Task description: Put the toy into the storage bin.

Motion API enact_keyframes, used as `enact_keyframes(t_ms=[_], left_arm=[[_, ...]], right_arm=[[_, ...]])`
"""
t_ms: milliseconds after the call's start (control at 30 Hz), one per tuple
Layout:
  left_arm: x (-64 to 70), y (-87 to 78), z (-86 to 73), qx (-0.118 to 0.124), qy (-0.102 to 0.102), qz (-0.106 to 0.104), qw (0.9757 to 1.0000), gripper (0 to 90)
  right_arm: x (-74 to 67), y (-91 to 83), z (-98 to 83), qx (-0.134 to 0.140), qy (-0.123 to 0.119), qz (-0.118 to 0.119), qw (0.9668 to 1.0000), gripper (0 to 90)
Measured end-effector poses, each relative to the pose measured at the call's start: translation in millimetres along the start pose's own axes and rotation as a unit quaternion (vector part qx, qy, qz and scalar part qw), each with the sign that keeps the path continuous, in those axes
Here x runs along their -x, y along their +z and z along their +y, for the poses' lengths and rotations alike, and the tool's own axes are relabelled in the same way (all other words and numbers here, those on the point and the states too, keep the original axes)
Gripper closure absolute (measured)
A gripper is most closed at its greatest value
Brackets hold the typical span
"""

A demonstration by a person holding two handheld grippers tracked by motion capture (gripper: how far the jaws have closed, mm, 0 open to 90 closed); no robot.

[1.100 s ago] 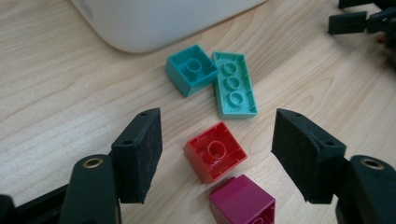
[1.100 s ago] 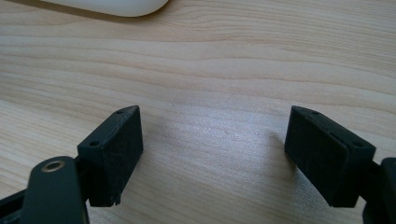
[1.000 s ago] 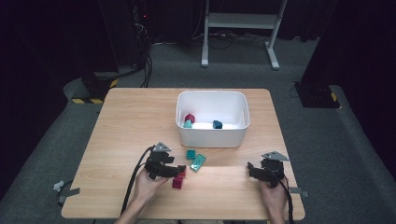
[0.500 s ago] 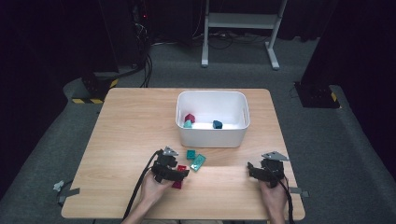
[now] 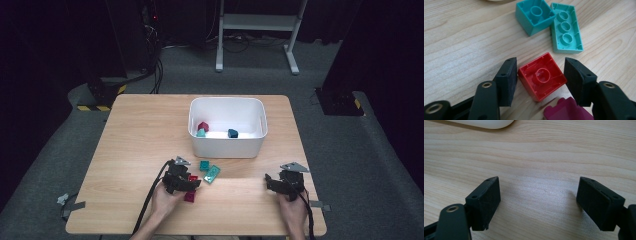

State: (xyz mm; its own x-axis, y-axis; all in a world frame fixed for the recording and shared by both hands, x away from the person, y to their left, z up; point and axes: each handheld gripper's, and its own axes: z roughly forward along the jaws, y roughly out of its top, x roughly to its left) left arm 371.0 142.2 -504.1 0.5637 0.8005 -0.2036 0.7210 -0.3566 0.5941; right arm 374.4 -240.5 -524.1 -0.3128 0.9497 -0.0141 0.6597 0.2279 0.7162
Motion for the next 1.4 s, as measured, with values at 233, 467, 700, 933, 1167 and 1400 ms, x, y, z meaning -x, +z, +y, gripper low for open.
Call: enact_keyframes(t_ms=[233,467,700,933,1167,1400], left_arm=[[-4.6,0.1,-0.3,0.005,-0.002,-0.001,1.0000,54.2],[-5.5,0.6,-0.3,0.011,0.001,0.006,0.9999,55.8],[-5.4,-2.6,-0.1,0.022,0.004,-0.001,0.9998,57.9],[-4.5,-4.6,-0.5,0.020,0.009,-0.002,0.9997,58.5],[-5.2,-12.8,3.5,0.030,0.015,-0.010,0.9994,58.6],[-6.6,-27.0,8.8,0.043,0.020,-0.016,0.9987,58.6]], right_arm=[[0.0,0.0,0.0,0.000,0.000,0.000,1.0000,19.2],[0.0,0.0,0.0,0.000,0.000,0.000,1.0000,19.2],[0.0,0.0,0.0,0.000,0.000,0.000,1.0000,19.2],[0.0,0.0,0.0,0.000,0.000,0.000,1.0000,19.2],[0.0,0.0,0.0,0.000,0.000,0.000,1.0000,19.3],[0.0,0.0,0.0,0.000,0.000,0.000,1.0000,19.2]])
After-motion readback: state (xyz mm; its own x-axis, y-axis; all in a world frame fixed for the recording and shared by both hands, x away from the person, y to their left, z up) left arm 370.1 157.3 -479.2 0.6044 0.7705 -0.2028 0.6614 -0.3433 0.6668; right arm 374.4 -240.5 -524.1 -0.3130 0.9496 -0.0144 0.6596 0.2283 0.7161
